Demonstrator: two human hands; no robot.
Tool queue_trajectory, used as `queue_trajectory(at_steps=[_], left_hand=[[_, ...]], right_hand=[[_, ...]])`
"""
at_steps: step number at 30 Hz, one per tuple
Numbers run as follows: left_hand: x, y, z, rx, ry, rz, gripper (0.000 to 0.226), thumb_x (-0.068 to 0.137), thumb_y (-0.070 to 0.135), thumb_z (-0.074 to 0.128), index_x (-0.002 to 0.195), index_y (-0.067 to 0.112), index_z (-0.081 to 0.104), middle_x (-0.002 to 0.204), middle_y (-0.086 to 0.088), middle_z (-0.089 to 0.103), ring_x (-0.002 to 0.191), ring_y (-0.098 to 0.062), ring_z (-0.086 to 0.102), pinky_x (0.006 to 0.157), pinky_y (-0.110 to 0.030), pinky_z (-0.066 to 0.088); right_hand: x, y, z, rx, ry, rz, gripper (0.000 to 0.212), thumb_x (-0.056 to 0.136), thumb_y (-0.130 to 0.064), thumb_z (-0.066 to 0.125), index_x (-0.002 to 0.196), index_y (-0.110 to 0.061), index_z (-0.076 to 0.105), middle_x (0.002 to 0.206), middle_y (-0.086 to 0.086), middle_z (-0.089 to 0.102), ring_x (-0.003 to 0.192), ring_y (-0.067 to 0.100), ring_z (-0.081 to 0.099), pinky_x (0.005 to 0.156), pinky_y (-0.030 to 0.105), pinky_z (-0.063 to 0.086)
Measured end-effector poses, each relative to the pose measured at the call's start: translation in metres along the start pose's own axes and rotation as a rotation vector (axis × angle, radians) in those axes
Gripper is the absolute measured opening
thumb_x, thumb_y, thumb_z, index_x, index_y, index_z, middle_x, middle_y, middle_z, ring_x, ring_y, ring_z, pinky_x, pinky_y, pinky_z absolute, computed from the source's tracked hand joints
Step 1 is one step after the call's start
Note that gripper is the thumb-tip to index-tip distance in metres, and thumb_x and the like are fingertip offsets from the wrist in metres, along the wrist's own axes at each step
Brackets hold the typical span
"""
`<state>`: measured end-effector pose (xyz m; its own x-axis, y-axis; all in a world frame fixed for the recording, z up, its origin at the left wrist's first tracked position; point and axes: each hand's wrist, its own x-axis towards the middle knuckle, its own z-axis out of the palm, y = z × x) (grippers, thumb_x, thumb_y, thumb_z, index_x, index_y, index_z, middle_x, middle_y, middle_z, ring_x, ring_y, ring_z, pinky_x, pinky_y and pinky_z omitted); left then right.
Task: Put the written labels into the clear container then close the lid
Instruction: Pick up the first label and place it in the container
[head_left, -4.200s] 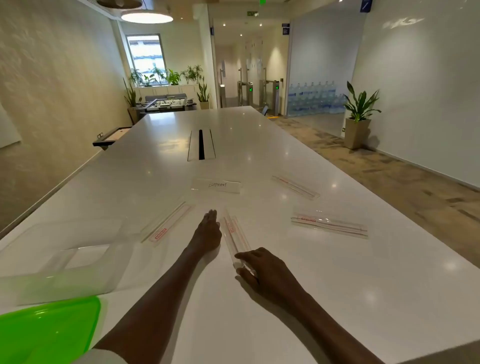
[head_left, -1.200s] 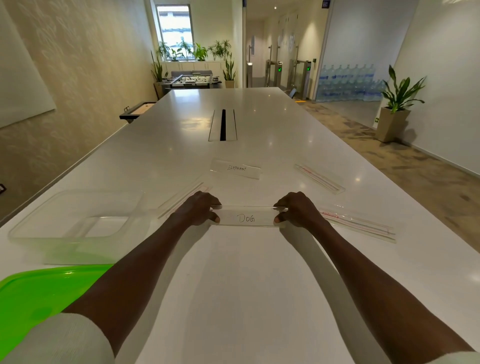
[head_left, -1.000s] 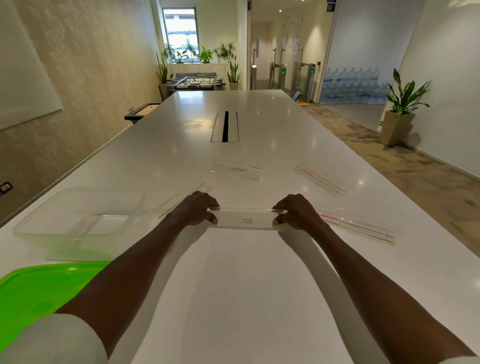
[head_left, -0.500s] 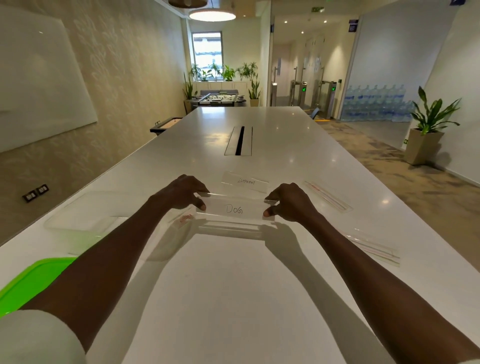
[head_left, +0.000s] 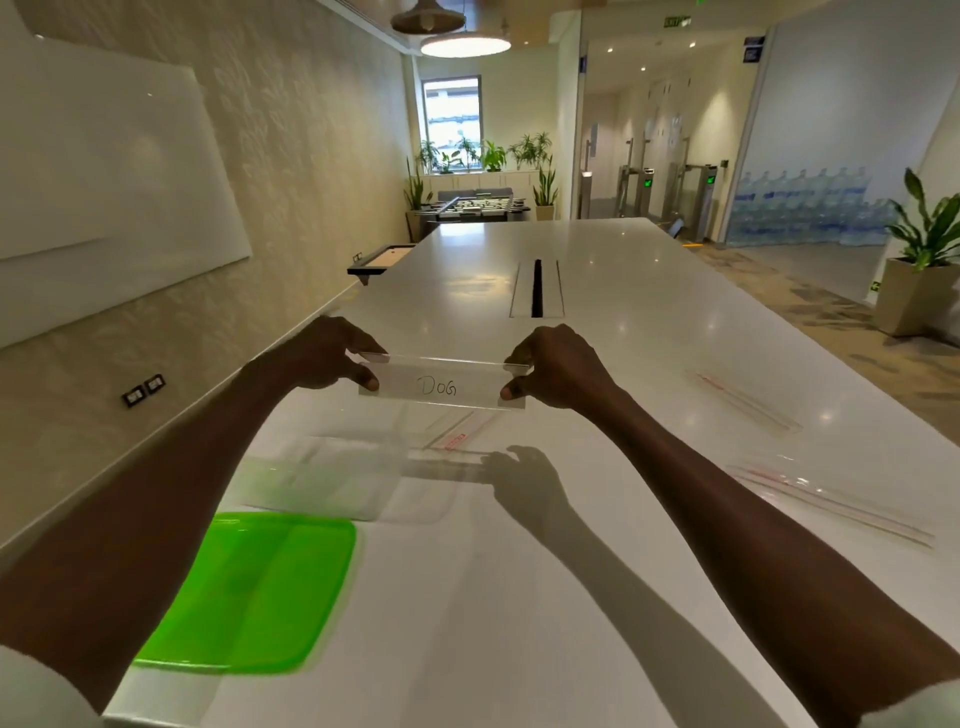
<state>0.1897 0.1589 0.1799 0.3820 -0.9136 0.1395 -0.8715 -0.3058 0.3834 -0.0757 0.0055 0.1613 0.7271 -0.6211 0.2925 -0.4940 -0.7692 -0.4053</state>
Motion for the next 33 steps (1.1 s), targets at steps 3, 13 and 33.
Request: queue_trajectory(at_steps=[3, 13, 33], left_hand=[[-0.007, -0.038, -0.019, -0.012, 0.009, -0.007, 0.051, 0.061, 0.008, 0.087, 0.11, 0.01, 0.072, 0.115, -0.006, 0.071, 0.103, -0.012, 0.061, 0.09, -0.019, 0.037], [-0.018, -0.144, -0.045, 0.093, -0.018, 0.003, 0.05, 0.06, 0.024, 0.089, 0.108, 0.025, 0.074, 0.115, -0.001, 0.072, 0.09, -0.004, 0.056, 0.079, -0.019, 0.038], [-0.016, -0.184, -0.031, 0.36, -0.321, 0.003, 0.044, 0.061, 0.038, 0.086, 0.103, 0.033, 0.074, 0.11, 0.009, 0.072, 0.095, -0.01, 0.059, 0.083, -0.025, 0.045]], right_hand=[[0.013, -0.036, 0.021, 0.002, 0.002, -0.006, 0.049, 0.064, -0.032, 0.088, 0.108, -0.017, 0.075, 0.105, 0.006, 0.075, 0.095, 0.025, 0.067, 0.081, 0.039, 0.057], [0.045, -0.115, 0.079, -0.036, -0.044, -0.011, 0.053, 0.067, -0.029, 0.086, 0.116, -0.015, 0.071, 0.113, 0.007, 0.072, 0.101, 0.025, 0.066, 0.086, 0.039, 0.056], [0.055, -0.158, 0.141, -0.227, -0.251, -0.037, 0.045, 0.063, -0.028, 0.089, 0.102, -0.012, 0.073, 0.102, 0.008, 0.068, 0.095, 0.023, 0.059, 0.068, 0.029, 0.045]])
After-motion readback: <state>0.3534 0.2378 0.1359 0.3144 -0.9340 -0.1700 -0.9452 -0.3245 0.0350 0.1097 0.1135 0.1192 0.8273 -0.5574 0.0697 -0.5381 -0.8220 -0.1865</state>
